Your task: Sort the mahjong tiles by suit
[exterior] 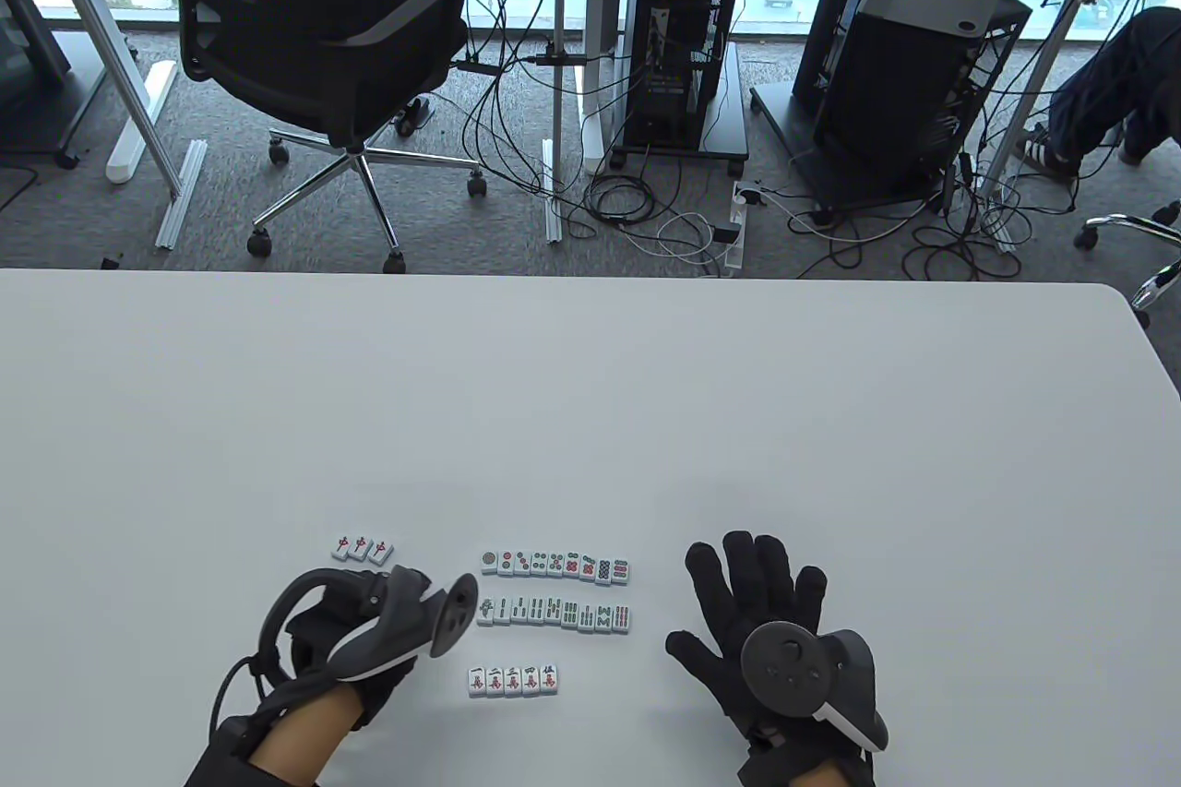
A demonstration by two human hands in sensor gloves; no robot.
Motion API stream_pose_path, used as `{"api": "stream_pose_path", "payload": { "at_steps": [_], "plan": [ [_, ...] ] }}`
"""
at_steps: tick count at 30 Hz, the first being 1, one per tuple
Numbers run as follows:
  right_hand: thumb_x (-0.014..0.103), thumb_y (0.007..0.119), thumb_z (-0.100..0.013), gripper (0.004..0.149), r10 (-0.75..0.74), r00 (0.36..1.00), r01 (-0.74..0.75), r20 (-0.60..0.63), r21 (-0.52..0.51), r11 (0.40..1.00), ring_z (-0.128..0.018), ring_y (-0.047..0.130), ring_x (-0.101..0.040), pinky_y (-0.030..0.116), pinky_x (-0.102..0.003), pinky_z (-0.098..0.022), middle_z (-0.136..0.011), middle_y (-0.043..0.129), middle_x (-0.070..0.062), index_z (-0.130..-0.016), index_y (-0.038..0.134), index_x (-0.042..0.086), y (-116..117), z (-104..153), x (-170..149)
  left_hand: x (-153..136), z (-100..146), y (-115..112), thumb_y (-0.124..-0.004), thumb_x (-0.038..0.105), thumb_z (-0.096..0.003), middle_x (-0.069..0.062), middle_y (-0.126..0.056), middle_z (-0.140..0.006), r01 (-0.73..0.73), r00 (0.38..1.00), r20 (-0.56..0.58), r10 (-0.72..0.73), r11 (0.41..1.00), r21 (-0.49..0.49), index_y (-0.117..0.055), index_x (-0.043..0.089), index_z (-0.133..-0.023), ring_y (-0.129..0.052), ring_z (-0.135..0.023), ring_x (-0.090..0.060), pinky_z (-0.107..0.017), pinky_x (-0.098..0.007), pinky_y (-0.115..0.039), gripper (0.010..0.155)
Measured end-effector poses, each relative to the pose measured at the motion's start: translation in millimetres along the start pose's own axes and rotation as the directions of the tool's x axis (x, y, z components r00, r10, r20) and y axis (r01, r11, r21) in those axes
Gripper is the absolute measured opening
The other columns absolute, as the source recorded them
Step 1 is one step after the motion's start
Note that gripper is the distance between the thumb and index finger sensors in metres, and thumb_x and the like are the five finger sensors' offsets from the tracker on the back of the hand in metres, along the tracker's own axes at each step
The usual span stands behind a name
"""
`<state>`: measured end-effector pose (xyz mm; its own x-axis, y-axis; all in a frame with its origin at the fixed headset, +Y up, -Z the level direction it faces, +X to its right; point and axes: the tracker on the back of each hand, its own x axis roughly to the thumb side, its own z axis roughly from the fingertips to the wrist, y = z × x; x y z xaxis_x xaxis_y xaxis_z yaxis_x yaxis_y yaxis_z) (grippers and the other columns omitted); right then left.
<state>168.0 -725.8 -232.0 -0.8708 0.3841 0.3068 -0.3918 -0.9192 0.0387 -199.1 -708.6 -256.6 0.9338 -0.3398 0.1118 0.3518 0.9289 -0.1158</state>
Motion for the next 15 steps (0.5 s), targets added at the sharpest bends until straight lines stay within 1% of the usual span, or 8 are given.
{"api": "stream_pose_path", "payload": {
  "at_steps": [3, 6, 10, 13, 15],
  "plan": [
    [0.062, 0.060, -0.051, 0.078, 0.007, 1.000, -0.007, -0.005, 0.003, 1.000, -0.106, 0.006, -0.041, 0.010, -0.071, -0.071, -0.119, 0.021, -0.010, -0.111, 0.020, 0.035, 0.2, -0.1, -0.1, -19.5, -2.0, -18.5, -0.090, 0.051, -0.0260, 0.013, -0.102, -0.039, -0.048, 0.998, -0.044, 0.044, 0.994, -0.096, -0.085, 0.022, -0.082, -0.097, -0.013, -0.009, -0.023, -0.038, -0.087, 0.063],
    [0.062, 0.060, -0.051, 0.078, 0.013, 1.000, -0.012, -0.013, 0.009, 1.000, -0.106, 0.005, -0.041, 0.010, -0.071, -0.071, -0.119, 0.021, -0.010, -0.111, 0.020, 0.035, 0.4, -0.3, -0.2, -26.6, -2.5, -35.4, -0.090, 0.052, -0.0258, 0.013, -0.102, -0.039, -0.075, 0.996, -0.059, 0.068, 0.988, -0.135, -0.084, 0.022, -0.082, -0.096, -0.013, -0.009, -0.023, -0.038, -0.086, 0.064],
    [0.062, 0.061, -0.051, 0.078, 0.021, 1.000, -0.021, -0.017, 0.011, 1.000, -0.105, 0.005, -0.041, 0.010, -0.071, -0.070, -0.119, 0.021, -0.011, -0.111, 0.020, 0.035, 0.3, -0.4, -0.2, -20.2, -5.4, -48.5, -0.089, 0.052, -0.0255, 0.014, -0.102, -0.039, -0.076, 0.997, -0.039, 0.070, 0.985, -0.157, -0.084, 0.022, -0.083, -0.096, -0.012, -0.009, -0.023, -0.038, -0.086, 0.065],
    [0.062, 0.061, -0.051, 0.078, 0.025, 1.000, -0.024, -0.020, 0.012, 1.000, -0.105, 0.005, -0.041, 0.010, -0.071, -0.070, -0.119, 0.021, -0.011, -0.112, 0.020, 0.035, 0.2, -0.5, -0.2, -12.2, -11.0, -53.8, -0.089, 0.053, -0.0256, 0.014, -0.102, -0.039, -0.050, 0.999, -0.019, 0.047, 0.986, -0.156, -0.084, 0.022, -0.083, -0.096, -0.012, -0.009, -0.023, -0.037, -0.087, 0.065],
    [0.062, 0.061, -0.051, 0.078, 0.024, 1.000, -0.024, -0.021, 0.013, 1.000, -0.105, 0.005, -0.041, 0.010, -0.071, -0.070, -0.119, 0.020, -0.011, -0.111, 0.020, 0.035, 0.0, -0.6, -0.3, -7.7, -14.7, -56.6, -0.088, 0.053, -0.0261, 0.014, -0.102, -0.038, -0.045, 0.999, -0.011, 0.044, 0.986, -0.159, -0.084, 0.020, -0.082, -0.096, -0.010, -0.009, -0.022, -0.037, -0.087, 0.065]
  ]
}}
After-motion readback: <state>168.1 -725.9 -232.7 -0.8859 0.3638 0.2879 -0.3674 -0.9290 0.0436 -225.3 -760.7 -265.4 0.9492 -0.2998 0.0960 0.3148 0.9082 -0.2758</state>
